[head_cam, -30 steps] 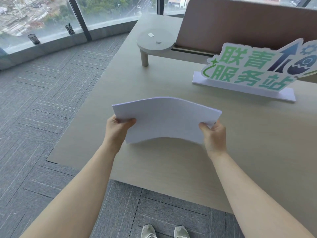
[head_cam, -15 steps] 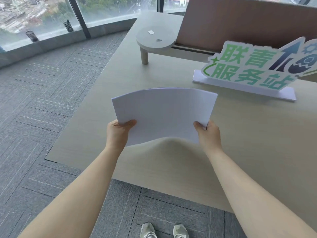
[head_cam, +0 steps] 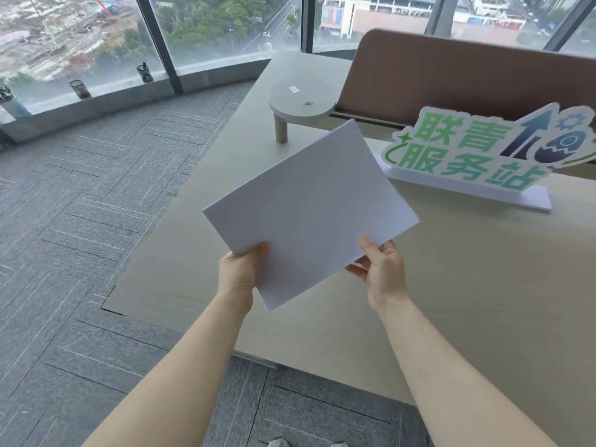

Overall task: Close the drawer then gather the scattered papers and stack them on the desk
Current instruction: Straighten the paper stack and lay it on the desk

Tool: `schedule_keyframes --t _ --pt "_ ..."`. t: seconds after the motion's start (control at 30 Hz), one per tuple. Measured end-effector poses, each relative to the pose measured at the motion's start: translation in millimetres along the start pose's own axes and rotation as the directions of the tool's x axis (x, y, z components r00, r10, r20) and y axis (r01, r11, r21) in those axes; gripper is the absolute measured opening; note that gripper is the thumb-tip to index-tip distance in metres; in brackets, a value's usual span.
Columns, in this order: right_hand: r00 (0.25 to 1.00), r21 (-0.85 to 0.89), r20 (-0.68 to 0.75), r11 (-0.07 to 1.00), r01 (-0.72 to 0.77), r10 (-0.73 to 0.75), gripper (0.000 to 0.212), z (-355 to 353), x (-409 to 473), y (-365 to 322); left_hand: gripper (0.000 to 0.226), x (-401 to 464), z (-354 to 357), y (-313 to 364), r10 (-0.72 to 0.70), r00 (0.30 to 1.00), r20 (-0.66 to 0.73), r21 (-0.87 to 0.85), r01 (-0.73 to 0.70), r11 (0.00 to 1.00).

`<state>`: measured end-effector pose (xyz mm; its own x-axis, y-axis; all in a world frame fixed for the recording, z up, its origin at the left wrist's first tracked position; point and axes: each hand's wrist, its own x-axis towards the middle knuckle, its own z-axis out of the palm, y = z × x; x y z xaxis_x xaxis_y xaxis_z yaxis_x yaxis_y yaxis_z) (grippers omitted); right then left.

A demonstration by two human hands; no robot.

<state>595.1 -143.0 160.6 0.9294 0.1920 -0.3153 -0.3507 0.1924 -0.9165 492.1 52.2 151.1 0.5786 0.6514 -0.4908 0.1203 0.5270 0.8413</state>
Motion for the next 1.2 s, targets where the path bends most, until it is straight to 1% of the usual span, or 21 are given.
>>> schedule_keyframes --t 0.1,0.17,0.23,0.3,0.37,0.43,0.5,0.57,0.63,0.67,0.73,0.83,0.9,1.03,1.13,1.2 --pt "1.000 0.005 -0.005 1.000 0.001 -0.001 0.019 19.0 -8.4 9.5 0.022 -9.1 4.3 -4.6 -0.027 1.000 0.014 -0.035 0.028 0.999" --pt "0.999 0.041 -0.051 0.999 0.011 -0.009 0.022 27.7 -11.4 13.6 0.023 -13.6 4.7 -6.8 -0.049 0.998 0.025 -0.035 0.050 0.998" --pt "0.995 0.026 -0.098 0.999 0.035 -0.032 0.021 32.0 -10.4 16.3 0.024 -15.4 2.4 -8.4 -0.057 0.998 0.040 -0.029 0.059 0.998" --pt "0.989 -0.009 -0.133 0.998 0.061 -0.062 0.017 34.0 -7.5 16.3 0.024 -13.5 -3.4 -7.4 -0.038 0.997 0.069 -0.025 0.039 0.999" --pt "0.982 -0.053 -0.159 0.994 0.095 -0.102 0.013 33.7 -3.2 13.4 0.029 -7.7 -11.9 -2.2 -0.001 0.996 0.084 -0.043 0.004 0.999" --pt "0.981 -0.101 -0.150 0.989 0.108 -0.122 0.009 31.7 0.8 9.1 0.035 1.0 -22.2 6.9 0.030 0.998 0.060 -0.052 -0.027 0.998" --pt "0.984 -0.137 -0.118 0.984 0.113 -0.130 0.009 29.7 3.6 4.6 0.037 8.7 -33.2 19.6 0.067 0.997 0.048 -0.004 -0.066 0.998" --pt "0.988 -0.164 -0.098 0.981 0.103 -0.120 0.015 27.2 6.5 2.3 0.040 14.9 -43.6 31.0 0.116 0.988 0.103 0.109 -0.127 0.986" --pt "0.993 -0.193 -0.060 0.977 0.086 -0.100 0.025 27.1 8.5 2.0 0.042 18.7 -49.7 38.5 0.141 0.966 0.216 0.233 -0.191 0.953" --pt "0.996 -0.196 -0.036 0.978 0.076 -0.085 0.029 28.0 9.6 3.1 0.038 20.4 -50.6 40.2 0.140 0.951 0.275 0.282 -0.218 0.934" --pt "0.997 -0.189 -0.017 0.979 0.071 -0.076 0.033 31.7 11.2 5.1 0.034 23.3 -51.2 40.9 0.123 0.926 0.358 0.327 -0.248 0.912" --pt "0.996 -0.177 -0.032 0.981 0.081 -0.088 0.034 40.1 11.9 4.5 0.034 26.9 -54.0 39.3 0.092 0.903 0.420 0.337 -0.250 0.908" --pt "0.995 -0.160 -0.034 0.983 0.085 -0.092 0.033 46.6 11.5 3.4 0.032 29.3 -57.1 35.9 0.077 0.902 0.426 0.350 -0.242 0.905" --pt "0.997 -0.138 -0.030 0.988 0.071 -0.075 0.022 58.4 11.1 4.7 0.029 32.4 -62.2 27.9 0.079 0.929 0.362 0.343 -0.211 0.915" --pt "0.998 -0.190 0.009 0.980 0.055 -0.054 0.015 63.9 8.3 10.9 0.025 37.1 -69.5 22.9 0.067 0.952 0.300 0.312 -0.165 0.936" --pt "0.999 -0.243 0.034 0.970 0.018 -0.010 0.011 65.1 7.5 20.6 0.023 41.2 -75.4 20.5 0.057 0.961 0.269 0.283 -0.135 0.950"
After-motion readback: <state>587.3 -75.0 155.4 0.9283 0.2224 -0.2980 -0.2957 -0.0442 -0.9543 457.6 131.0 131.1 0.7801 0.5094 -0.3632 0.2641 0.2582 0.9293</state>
